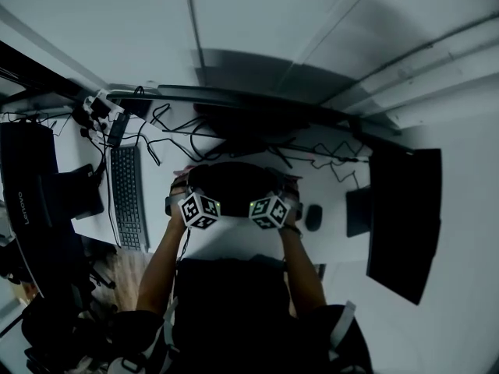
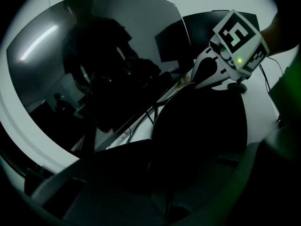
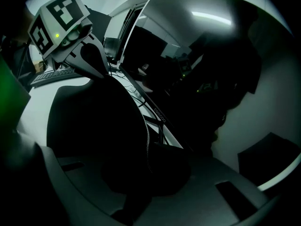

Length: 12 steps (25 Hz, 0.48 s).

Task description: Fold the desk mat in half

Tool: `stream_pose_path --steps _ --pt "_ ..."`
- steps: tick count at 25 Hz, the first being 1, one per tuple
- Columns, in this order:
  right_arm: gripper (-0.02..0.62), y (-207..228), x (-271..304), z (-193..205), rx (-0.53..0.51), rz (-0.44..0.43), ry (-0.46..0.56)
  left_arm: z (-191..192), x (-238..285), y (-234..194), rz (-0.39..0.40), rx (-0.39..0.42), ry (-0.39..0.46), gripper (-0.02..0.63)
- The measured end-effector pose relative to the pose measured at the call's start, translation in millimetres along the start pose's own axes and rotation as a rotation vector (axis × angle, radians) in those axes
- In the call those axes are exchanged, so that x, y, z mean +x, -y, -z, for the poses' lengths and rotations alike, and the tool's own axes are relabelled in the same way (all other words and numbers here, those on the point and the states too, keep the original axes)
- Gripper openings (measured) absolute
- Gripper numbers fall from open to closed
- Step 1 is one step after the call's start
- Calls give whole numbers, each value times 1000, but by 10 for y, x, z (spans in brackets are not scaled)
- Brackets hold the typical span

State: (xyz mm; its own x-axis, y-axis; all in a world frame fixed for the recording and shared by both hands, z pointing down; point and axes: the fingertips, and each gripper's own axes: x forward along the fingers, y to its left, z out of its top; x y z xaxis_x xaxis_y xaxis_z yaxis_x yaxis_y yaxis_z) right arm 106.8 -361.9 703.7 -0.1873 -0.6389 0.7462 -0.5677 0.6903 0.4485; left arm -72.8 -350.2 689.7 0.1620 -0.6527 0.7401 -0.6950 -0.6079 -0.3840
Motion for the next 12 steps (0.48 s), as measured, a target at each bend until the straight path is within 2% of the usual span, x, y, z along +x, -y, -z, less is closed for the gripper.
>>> stream_pose_path --steps 12 --pt "23 4 566 40 8 -2 -27 156 565 -73 -4 -14 -3 20"
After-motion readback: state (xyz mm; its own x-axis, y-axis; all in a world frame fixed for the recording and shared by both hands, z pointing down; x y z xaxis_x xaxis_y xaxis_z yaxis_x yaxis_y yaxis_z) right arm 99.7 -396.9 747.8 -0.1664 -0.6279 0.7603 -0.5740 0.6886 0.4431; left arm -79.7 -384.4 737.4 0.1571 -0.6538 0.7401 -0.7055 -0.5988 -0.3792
